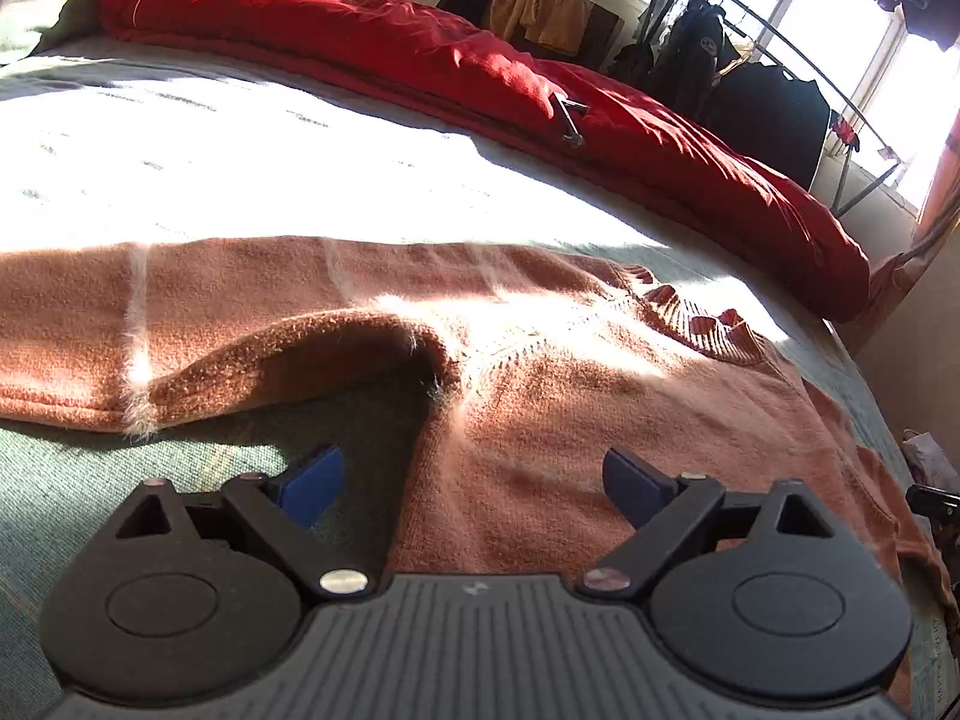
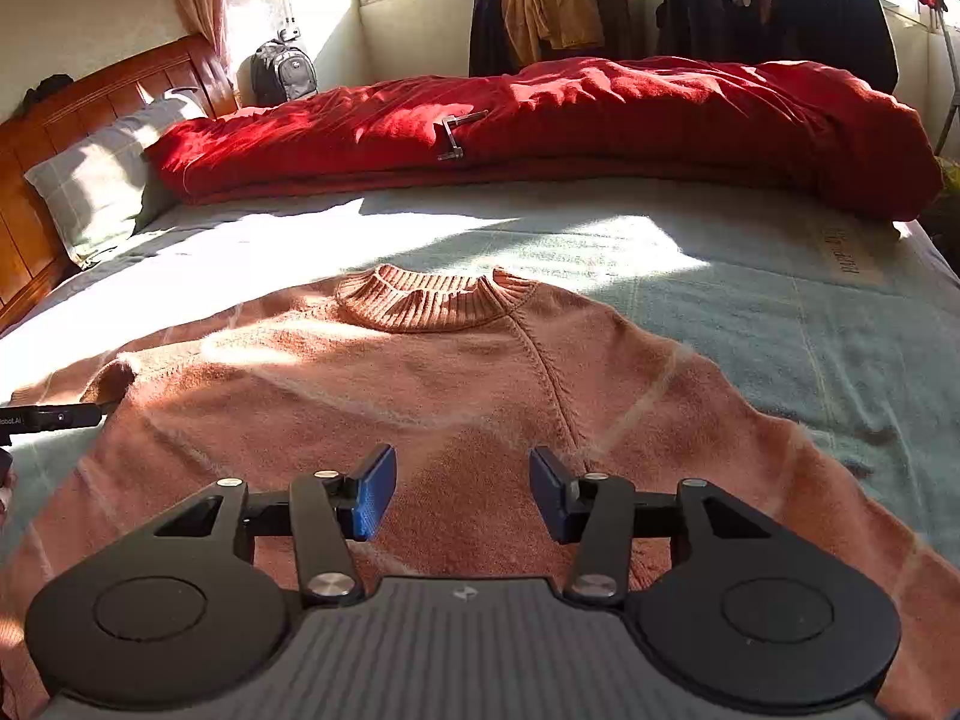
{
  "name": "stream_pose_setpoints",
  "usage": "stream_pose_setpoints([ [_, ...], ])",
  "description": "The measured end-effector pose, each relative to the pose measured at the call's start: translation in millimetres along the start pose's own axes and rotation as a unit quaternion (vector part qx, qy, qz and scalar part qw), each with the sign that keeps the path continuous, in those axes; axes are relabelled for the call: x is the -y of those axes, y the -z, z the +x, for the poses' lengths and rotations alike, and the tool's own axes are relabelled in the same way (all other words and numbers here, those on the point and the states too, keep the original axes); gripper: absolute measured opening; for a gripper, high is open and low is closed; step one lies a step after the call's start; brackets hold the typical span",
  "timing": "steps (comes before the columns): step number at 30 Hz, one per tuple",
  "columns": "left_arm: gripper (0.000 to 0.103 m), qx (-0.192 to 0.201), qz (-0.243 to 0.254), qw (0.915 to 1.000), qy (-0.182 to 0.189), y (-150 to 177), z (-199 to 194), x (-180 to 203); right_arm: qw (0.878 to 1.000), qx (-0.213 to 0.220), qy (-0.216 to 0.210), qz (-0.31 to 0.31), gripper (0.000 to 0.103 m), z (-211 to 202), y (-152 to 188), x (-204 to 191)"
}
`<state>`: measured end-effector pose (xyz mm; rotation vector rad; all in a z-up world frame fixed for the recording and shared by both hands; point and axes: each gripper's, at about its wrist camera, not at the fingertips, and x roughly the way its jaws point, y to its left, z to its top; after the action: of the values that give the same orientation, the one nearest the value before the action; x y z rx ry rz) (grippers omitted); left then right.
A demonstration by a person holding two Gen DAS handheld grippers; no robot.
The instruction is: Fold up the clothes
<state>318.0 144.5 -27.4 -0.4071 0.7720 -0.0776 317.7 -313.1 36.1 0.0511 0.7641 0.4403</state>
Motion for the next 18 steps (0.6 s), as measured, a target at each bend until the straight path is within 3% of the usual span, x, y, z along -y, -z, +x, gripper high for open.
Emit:
stream_pose_setpoints([
  [5,0.085,-0.001,0.018,0.9988,0.045,-21.5,45.7,-11.0,0.997,0.024,0.011,0.066,0.057,-18.1,33.2,-14.8],
  [7,0.067,-0.006,0.016,0.9975,0.068,-29.5,56.6,-11.4,0.994,0.038,0.009,0.099,0.057,-25.4,42.9,-17.5],
  [9,0.024,-0.017,0.019,0.9968,0.075,-35.4,65.2,-8.4,0.992,0.043,0.019,0.115,0.057,-29.8,47.8,-20.0],
  [11,0.011,-0.012,0.029,0.9974,0.065,-38.6,64.8,-5.1,0.991,0.045,0.034,0.124,0.058,-32.6,50.4,-21.9],
  [15,0.010,0.033,0.034,0.9971,0.059,-58.0,43.3,-5.0,0.986,0.062,0.059,0.141,0.058,-44.0,52.9,-24.6],
  [18,0.010,0.041,0.053,0.9963,0.054,-69.8,43.8,-4.0,0.984,0.073,0.071,0.146,0.058,-52.1,53.5,-25.6],
])
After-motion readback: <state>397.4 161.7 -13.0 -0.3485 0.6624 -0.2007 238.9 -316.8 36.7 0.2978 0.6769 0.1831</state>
